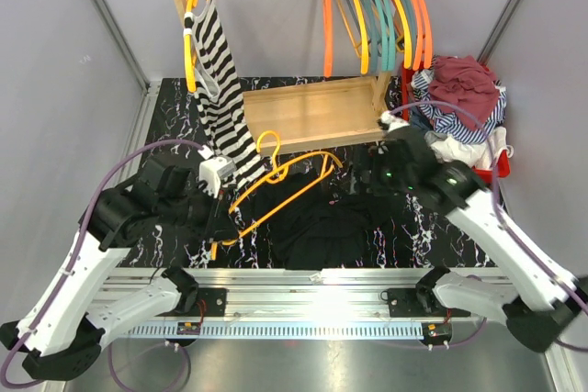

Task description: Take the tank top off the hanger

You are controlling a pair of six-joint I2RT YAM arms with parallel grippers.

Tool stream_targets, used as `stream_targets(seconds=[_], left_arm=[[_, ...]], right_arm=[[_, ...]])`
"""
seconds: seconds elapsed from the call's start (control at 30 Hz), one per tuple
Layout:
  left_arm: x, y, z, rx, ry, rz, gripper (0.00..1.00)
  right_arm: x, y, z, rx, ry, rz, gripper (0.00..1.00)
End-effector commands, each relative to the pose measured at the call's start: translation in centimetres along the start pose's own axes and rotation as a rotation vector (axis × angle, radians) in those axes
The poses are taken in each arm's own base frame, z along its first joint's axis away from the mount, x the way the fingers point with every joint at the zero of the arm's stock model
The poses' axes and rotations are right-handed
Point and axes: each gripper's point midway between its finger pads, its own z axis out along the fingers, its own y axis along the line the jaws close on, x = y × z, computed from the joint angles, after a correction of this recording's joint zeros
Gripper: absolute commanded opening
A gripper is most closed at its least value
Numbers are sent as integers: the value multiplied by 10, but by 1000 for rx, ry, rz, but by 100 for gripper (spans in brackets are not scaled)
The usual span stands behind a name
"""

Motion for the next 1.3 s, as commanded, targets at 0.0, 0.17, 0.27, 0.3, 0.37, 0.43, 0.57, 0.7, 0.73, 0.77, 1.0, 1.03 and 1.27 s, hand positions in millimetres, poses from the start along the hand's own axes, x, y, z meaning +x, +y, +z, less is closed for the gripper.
stream_targets(seconds=[0.0,0.17,0.27,0.3,0.37,0.43,0.57,0.7,0.73,0.77,1.0,1.03,1.27], left_arm=[[15,-22,-14,126,-14,22,0],[37,-57,-31,342,-1,37,0],[46,-77,-45,471,5,60,0],[48,-81,-48,499,5,63,0],[54,-89,-55,555,16,73,0],[58,-93,-60,579,18,85,0],[63,-97,-65,609,31,103,0],[61,-101,-69,627,20,122,0],[60,-102,-70,628,11,128,0],[59,-101,-70,625,8,132,0],[54,-102,-70,617,-8,148,0],[54,-100,-69,607,-5,143,0],[38,-30,-39,145,-54,46,99]], right_arm=[[-29,33,-61,-228,-180,-124,100],[-12,54,-97,-402,-123,-269,100],[-1,72,-119,-543,-82,-341,100],[-1,75,-128,-562,-80,-350,100],[-5,76,-140,-567,-96,-376,100],[-8,74,-146,-556,-118,-401,100],[-3,72,-159,-563,-96,-422,100],[24,85,-161,-688,60,-414,96],[31,89,-162,-721,105,-403,92],[44,96,-168,-806,190,-390,83],[77,106,-177,-978,437,-312,20],[77,107,-178,-988,440,-313,10],[67,112,-192,-1008,380,-348,0]])
